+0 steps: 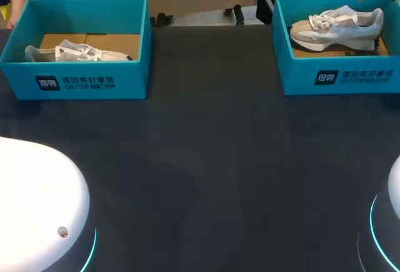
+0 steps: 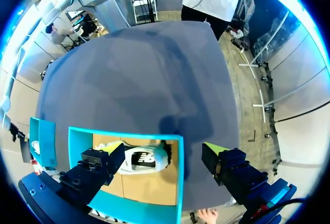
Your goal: Take the shoe out of the shoebox, open the shoe tongue, remove and reinsert the insole, then place the shoe into the shoebox
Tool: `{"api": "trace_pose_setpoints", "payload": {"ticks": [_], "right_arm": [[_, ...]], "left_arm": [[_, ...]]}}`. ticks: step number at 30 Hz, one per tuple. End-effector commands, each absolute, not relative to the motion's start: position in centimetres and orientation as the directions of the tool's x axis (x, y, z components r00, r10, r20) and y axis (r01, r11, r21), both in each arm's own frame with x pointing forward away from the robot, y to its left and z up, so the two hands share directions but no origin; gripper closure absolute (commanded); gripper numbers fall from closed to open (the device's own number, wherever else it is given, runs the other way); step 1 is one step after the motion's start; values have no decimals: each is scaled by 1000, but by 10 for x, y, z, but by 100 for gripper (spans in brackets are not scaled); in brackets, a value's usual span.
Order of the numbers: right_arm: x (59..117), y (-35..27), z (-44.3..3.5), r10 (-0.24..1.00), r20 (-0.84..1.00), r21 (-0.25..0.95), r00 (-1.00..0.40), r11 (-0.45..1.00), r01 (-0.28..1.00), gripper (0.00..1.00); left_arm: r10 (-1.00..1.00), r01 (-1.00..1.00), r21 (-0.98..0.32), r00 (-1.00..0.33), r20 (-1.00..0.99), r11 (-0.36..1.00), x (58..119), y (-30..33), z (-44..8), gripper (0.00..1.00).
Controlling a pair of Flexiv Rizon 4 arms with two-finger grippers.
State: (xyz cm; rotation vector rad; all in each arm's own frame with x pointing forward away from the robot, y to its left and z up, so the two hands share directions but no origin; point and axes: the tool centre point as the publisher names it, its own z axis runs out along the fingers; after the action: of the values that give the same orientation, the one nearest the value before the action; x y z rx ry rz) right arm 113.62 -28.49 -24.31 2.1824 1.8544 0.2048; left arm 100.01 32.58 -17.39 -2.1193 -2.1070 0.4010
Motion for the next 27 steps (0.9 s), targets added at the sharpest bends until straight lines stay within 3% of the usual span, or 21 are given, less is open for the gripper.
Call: {"api": "trace_pose_setpoints", "payload": {"ticks": [1,6,7,10,11,27], "right_arm": [[1158,-289,-259,980,-77,118,183,-173,978,0],[1161,-299,-276,973,-73,78,218,-213,974,2],[1161,-302,-280,971,-64,73,232,-227,971,16],[1163,-308,-286,966,-70,59,249,-245,968,47],[1164,-310,-288,966,-72,57,250,-246,968,49],[1177,-322,-316,964,-113,-21,241,-245,969,50]], "left_arm": [[995,962,-272,-6,-96,-20,999,326,-174,0],[995,962,-272,-6,-96,-20,999,326,-174,0],[995,962,-272,-6,-96,-20,999,326,-174,0],[995,962,-272,-6,-96,-20,999,326,-174,0],[995,962,-272,-6,-96,-20,999,326,-174,0],[995,962,-272,-6,-96,-20,999,326,-174,0]]}}
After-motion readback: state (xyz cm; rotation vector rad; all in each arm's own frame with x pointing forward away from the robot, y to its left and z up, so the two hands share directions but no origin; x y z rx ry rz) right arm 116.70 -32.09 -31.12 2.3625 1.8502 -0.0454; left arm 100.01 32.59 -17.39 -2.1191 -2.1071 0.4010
